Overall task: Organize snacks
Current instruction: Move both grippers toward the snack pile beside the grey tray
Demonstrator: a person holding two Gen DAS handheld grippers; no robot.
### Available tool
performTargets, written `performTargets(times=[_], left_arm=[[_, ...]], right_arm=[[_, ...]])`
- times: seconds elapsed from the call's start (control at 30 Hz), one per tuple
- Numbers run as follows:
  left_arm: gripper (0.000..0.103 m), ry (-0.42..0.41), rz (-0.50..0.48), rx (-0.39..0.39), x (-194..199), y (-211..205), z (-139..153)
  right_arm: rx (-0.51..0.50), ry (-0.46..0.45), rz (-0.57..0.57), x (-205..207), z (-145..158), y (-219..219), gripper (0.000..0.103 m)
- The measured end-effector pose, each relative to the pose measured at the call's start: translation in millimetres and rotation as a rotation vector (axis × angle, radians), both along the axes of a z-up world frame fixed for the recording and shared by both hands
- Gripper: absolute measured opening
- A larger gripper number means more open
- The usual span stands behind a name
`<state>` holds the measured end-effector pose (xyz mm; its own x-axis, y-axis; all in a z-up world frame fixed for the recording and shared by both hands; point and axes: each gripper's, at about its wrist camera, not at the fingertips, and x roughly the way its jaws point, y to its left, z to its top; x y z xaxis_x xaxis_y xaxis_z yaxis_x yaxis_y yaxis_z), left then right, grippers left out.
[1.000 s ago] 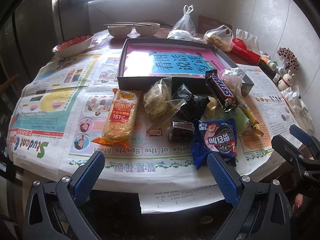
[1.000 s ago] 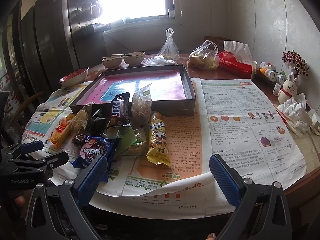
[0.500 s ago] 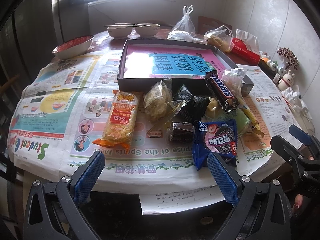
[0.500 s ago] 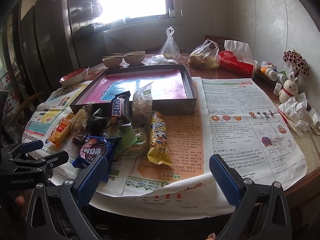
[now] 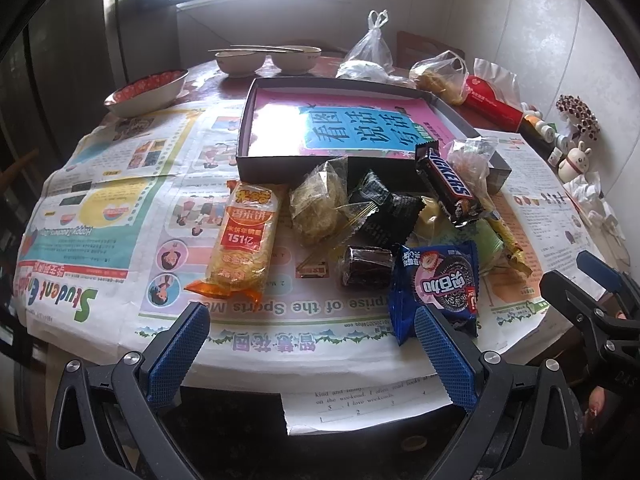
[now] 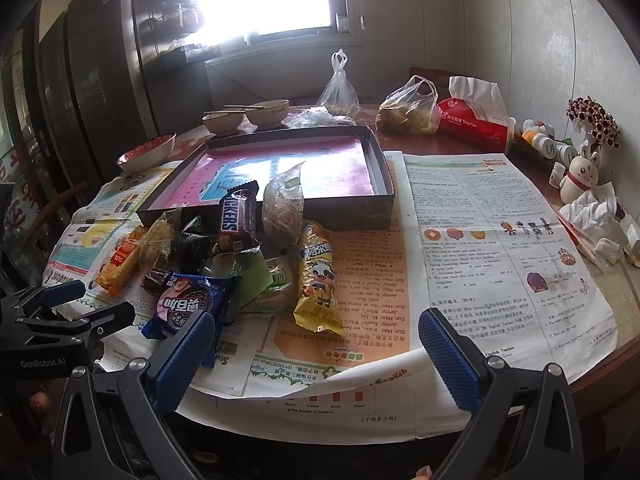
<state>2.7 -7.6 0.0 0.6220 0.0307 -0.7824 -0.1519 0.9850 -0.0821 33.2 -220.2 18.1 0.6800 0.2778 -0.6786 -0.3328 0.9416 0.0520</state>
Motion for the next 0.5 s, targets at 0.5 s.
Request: performTargets(times=[0.5], left_arm=[[0.102, 0.004, 0.016, -0.001, 6.8, 7.9, -2.2]], right_arm=[[-0.004, -0.004, -0.015, 6.9, 0.2, -0.6, 0.103]])
